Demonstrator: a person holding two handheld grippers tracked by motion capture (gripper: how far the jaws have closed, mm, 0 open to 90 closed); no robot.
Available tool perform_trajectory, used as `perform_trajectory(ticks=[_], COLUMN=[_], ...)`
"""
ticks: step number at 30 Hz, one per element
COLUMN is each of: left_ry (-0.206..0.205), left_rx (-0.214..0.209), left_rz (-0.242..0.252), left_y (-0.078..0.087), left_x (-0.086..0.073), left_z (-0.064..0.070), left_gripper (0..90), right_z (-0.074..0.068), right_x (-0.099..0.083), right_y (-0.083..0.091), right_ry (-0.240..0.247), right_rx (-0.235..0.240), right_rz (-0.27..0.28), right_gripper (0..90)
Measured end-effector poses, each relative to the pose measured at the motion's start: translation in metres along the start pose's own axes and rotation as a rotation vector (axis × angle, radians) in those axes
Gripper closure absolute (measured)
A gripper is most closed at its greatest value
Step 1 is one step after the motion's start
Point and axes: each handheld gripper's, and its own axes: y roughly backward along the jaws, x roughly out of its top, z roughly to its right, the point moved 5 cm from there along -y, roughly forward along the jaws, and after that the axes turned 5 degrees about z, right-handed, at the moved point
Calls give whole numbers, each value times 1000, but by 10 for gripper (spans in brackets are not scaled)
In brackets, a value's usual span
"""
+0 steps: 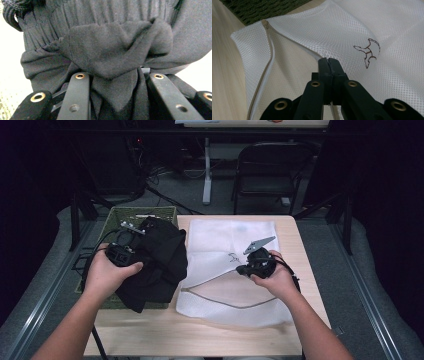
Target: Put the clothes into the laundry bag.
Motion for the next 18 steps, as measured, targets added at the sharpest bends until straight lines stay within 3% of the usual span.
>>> perform_trajectory(ticks=[18], left_ry=[-85], left_rx=[-71], left_rz=[10], left_y=[-8], left_x=[0], left_z=[38], left_gripper=[671], right_z=[0], right_x=[6], right_y=[4], right_ry=[8], right_rx=[-3], right_rz=[9], right_gripper=[897])
